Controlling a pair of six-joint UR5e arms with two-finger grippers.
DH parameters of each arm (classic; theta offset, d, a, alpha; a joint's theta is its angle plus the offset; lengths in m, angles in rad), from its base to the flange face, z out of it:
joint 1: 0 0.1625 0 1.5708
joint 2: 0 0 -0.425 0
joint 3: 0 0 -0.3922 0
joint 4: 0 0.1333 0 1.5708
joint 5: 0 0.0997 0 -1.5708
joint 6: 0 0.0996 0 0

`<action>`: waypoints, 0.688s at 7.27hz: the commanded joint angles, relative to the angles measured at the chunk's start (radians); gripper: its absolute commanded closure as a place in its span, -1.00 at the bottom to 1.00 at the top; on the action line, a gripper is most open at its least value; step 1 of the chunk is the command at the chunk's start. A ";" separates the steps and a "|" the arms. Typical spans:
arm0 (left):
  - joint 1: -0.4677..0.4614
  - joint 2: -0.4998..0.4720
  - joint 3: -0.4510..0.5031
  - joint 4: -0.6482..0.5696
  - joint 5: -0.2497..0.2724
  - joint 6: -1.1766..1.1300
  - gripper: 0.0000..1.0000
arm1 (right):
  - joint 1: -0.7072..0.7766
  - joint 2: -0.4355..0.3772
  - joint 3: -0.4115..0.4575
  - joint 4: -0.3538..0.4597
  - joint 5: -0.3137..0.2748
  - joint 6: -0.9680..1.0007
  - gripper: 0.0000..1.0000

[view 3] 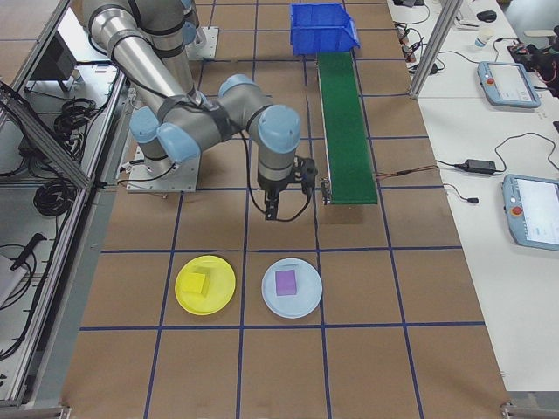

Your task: Move block left to right into plate

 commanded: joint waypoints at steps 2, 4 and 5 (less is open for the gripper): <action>0.000 0.000 0.001 -0.001 0.000 0.000 -1.00 | 0.399 -0.098 -0.009 0.104 -0.005 0.435 -0.99; -0.003 0.001 0.001 -0.001 0.000 0.000 -1.00 | 0.600 -0.115 -0.029 0.108 -0.001 0.625 -0.99; -0.003 0.001 0.003 0.000 0.000 0.000 -1.00 | 0.736 -0.112 -0.053 0.105 0.004 0.805 -0.99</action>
